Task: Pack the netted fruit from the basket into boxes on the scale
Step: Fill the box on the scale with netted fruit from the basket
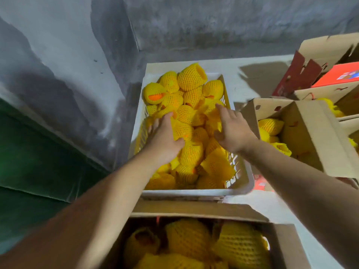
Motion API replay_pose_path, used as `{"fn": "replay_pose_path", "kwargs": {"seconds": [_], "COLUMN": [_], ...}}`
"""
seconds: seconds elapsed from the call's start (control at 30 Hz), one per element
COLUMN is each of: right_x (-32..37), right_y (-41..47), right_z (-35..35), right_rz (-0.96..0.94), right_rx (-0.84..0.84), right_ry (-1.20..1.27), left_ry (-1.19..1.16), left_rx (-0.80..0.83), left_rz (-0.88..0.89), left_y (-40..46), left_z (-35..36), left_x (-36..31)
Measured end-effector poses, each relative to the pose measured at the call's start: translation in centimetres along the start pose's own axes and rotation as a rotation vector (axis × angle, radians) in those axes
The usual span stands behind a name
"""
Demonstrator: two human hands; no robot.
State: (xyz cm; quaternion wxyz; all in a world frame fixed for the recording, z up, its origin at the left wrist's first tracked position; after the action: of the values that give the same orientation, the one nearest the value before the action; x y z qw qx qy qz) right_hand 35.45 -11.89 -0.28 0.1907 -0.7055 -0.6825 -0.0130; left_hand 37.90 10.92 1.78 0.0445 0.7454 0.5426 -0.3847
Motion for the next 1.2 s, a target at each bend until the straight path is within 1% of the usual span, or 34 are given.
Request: {"fn": "replay_pose_path", "kwargs": {"seconds": [0.1, 0.17, 0.27, 0.4, 0.53, 0.6, 0.63, 0.7, 0.77, 0.83, 0.93, 1.0, 1.03, 1.07, 1.13, 1.2], "right_x": [-1.3, -1.6, -1.8, -1.6, -1.7, -1.8, -1.9, -2.0, -1.8, -1.5, -1.1, 0.3, 1.3, 2.5, 5.2, 7.6], "right_y": [4.2, 5.4, 5.8, 5.9, 6.1, 6.3, 6.5, 6.6, 5.9, 4.2, -0.1, -3.9, -6.0, -8.3, -13.2, -17.8], "right_z": [1.0, 1.3, 1.7, 1.9, 1.9, 1.9, 1.9, 1.7, 1.0, 0.4, 0.1, -0.3, -0.7, -1.3, -2.6, -3.3], "right_rz": [0.062, 0.09, 0.13, 0.104, 0.075, 0.086, 0.086, 0.087, 0.086, 0.086, 0.103, 0.035, -0.031, -0.105, -0.226, -0.273], "right_rx": [-0.014, -0.025, -0.057, -0.14, -0.135, -0.109, -0.087, -0.062, -0.071, -0.105, -0.14, -0.09, -0.061, -0.04, 0.0, 0.017], "right_ry": [-0.175, -0.257, -0.401, -0.437, -0.399, -0.368, -0.36, -0.336, -0.25, -0.069, 0.364, 0.719, 0.854, 0.923, 0.959, 0.988], "left_ry": [0.159, 0.269, 0.385, 0.333, 0.369, 0.343, 0.285, 0.082, -0.13, -0.265, -0.472, -0.624, -0.696, -0.773, -0.931, -1.021], "left_rx": [0.035, 0.047, -0.06, -0.043, -0.07, -0.095, -0.108, -0.128, -0.147, -0.147, -0.135, -0.13, -0.116, -0.095, -0.039, 0.015], "left_rz": [-0.189, -0.249, -0.277, -0.303, -0.257, -0.25, -0.24, -0.195, -0.135, -0.103, -0.062, -0.042, -0.039, -0.036, -0.02, -0.001], "left_y": [5.8, 8.1, 9.7, 9.8, 8.5, 7.4, 6.6, 4.8, 2.6, 0.1, -4.5, -7.9, -9.6, -11.3, -14.6, -17.9], "left_z": [-0.1, 0.3, 0.1, -0.1, -0.9, -1.3, -1.5, -1.7, -1.7, -1.6, -0.9, -0.4, 0.1, 0.6, 1.7, 2.2], "left_x": [1.8, 3.0, 4.4, 5.4, 4.3, 3.4, 3.0, 2.1, 1.1, 0.1, -0.9, -1.0, -1.0, -0.9, -0.7, -0.6]}}
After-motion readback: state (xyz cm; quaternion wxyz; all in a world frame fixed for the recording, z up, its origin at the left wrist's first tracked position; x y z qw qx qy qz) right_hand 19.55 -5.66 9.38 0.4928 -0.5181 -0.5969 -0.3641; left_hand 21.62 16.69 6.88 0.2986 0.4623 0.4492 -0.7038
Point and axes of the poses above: each hand's wrist, its own y-axis towards the middle knuckle, its own z-axis out of the palm, x = y × z, the point moved 4 cm from there along y, towards the middle knuckle, and after that the axes turned 12 degrees about x, right-handed, at the moved point
